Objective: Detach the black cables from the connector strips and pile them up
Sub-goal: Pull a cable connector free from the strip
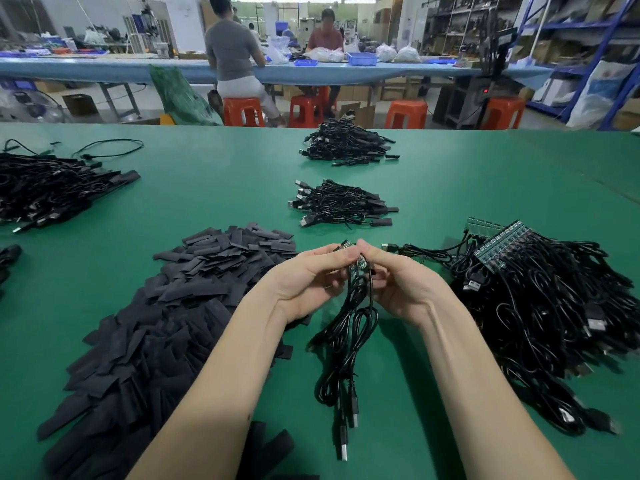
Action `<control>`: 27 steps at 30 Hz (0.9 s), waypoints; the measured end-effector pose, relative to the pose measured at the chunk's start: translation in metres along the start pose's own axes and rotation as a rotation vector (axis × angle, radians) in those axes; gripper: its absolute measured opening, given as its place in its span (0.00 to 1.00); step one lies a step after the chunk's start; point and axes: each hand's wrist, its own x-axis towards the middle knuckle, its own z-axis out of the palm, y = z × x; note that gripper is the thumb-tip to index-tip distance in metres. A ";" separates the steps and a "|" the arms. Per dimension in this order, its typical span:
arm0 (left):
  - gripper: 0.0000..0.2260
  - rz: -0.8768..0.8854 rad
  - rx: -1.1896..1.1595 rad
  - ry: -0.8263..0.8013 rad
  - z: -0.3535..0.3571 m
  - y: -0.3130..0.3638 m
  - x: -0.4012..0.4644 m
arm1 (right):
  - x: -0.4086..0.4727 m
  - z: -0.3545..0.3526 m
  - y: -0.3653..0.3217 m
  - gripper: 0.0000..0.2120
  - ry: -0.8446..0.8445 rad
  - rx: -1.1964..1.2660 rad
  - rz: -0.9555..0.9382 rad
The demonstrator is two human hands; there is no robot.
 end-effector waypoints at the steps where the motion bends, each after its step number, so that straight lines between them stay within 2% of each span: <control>1: 0.20 0.018 -0.005 -0.014 0.002 0.001 0.000 | -0.001 0.001 0.001 0.08 -0.012 0.017 0.013; 3: 0.13 0.052 0.125 0.029 0.003 0.004 0.000 | -0.003 0.001 0.001 0.11 -0.002 0.006 -0.003; 5: 0.09 0.101 0.406 0.208 0.002 0.007 -0.003 | -0.005 -0.003 -0.004 0.16 0.099 -0.128 -0.077; 8: 0.12 0.195 0.901 0.532 -0.008 0.000 -0.002 | -0.009 -0.014 -0.013 0.11 0.339 -0.344 -0.232; 10: 0.15 0.297 1.155 0.633 -0.004 -0.007 0.000 | -0.012 -0.017 -0.018 0.10 0.377 -0.376 -0.297; 11: 0.14 0.366 1.188 0.641 0.002 -0.009 0.001 | -0.014 -0.016 -0.020 0.10 0.381 -0.380 -0.315; 12: 0.12 0.415 1.126 0.602 0.008 -0.009 0.003 | -0.014 -0.015 -0.021 0.10 0.385 -0.383 -0.331; 13: 0.10 0.416 0.968 0.518 0.014 -0.009 0.006 | -0.014 -0.013 -0.021 0.10 0.390 -0.385 -0.346; 15: 0.07 0.299 0.568 0.302 0.029 -0.014 0.009 | -0.014 -0.010 -0.021 0.10 0.396 -0.385 -0.361; 17: 0.05 0.243 0.373 0.213 0.035 -0.021 0.011 | -0.016 -0.006 -0.022 0.10 0.393 -0.418 -0.355; 21: 0.03 0.213 0.258 0.257 0.035 -0.026 0.012 | -0.020 -0.002 -0.033 0.14 0.438 -0.640 -0.375; 24: 0.04 0.215 0.224 0.303 0.034 -0.027 0.013 | -0.020 0.010 -0.040 0.11 0.537 -0.955 -0.551; 25: 0.04 0.221 0.235 0.304 0.035 -0.028 0.014 | -0.020 0.019 -0.041 0.09 0.524 -1.082 -0.594; 27: 0.05 0.238 0.261 0.304 0.036 -0.027 0.013 | -0.015 0.045 -0.043 0.06 0.391 -1.329 -0.604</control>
